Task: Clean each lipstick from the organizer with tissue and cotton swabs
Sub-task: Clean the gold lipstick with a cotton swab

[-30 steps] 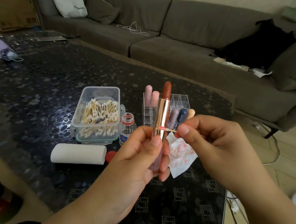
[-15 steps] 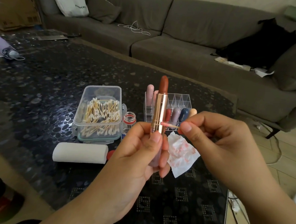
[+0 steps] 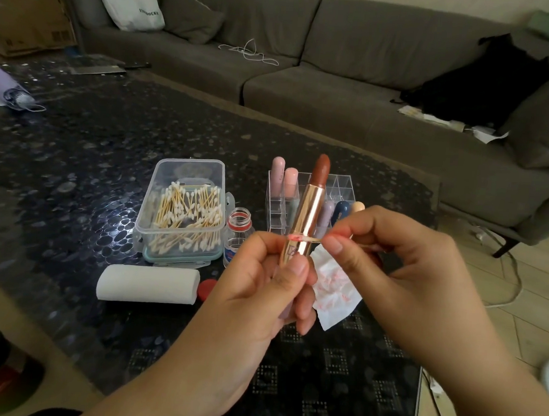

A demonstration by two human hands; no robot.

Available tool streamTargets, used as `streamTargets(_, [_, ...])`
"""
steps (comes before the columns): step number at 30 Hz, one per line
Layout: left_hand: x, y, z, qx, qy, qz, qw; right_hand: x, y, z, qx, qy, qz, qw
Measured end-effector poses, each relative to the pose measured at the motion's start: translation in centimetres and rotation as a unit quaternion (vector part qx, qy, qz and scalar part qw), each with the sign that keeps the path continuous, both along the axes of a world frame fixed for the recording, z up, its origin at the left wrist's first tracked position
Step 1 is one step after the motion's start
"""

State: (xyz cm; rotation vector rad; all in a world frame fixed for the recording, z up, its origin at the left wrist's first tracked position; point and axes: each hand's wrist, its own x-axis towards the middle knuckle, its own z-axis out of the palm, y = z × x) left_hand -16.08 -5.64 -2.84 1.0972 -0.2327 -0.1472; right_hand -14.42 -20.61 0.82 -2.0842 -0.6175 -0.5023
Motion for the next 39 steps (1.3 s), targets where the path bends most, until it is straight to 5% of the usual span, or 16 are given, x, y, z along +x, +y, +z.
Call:
streamTargets(30, [-0.1,0.1,-0.7,0.107,0.002,0.06,0.992,0.0,-0.3,-0.2,-0.033,-0.047,-0.063,0.996])
streamTargets(39, [-0.2,0.0,-0.1,0.009,0.022,0.026,0.999,-0.1,-0.2,-0.1,-0.024,-0.039,-0.034,0.998])
